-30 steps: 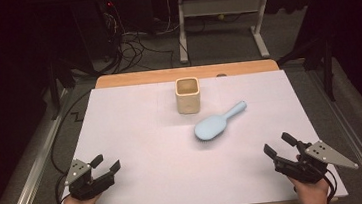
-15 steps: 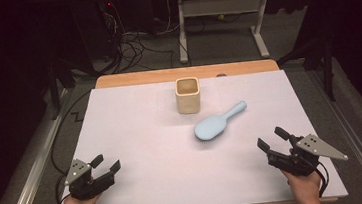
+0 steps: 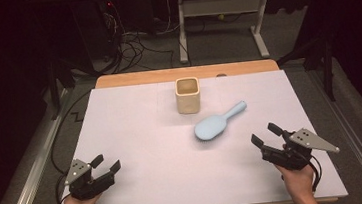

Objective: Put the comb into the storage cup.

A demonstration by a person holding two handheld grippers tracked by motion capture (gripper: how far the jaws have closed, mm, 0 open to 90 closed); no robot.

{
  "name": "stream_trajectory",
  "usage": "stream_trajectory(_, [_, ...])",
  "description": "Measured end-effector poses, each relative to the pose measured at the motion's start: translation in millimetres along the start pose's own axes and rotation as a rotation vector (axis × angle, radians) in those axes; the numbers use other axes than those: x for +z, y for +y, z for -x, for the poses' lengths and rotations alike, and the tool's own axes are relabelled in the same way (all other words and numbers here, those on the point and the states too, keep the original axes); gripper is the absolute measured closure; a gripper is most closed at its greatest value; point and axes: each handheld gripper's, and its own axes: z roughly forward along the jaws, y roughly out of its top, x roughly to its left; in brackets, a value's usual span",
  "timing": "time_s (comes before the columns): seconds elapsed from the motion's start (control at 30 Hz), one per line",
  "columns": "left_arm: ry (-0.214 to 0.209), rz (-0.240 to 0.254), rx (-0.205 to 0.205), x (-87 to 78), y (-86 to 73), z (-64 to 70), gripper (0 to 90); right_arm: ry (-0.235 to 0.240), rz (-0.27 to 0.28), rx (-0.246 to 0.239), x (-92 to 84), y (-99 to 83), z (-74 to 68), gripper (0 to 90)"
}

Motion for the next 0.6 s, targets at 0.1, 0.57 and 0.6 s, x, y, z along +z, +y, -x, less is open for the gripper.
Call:
stream_trajectory(0.1, [0.0,0.0,-0.002,-0.3,0.1,-0.2,31.2,0.002,0.0,0.0,3.0,1.8,-0.4,27.4])
stream_trajectory(0.57, [0.001,0.0,0.001,-0.3,0.1,-0.2,31.3,0.011,0.006,0.015,18.3,7.7,1.2,27.4])
stream_trajectory(0.6, [0.001,-0.001,0.001,-0.4,0.1,-0.3,31.3,0.009,0.005,0.012,19.4,8.3,0.9,27.3])
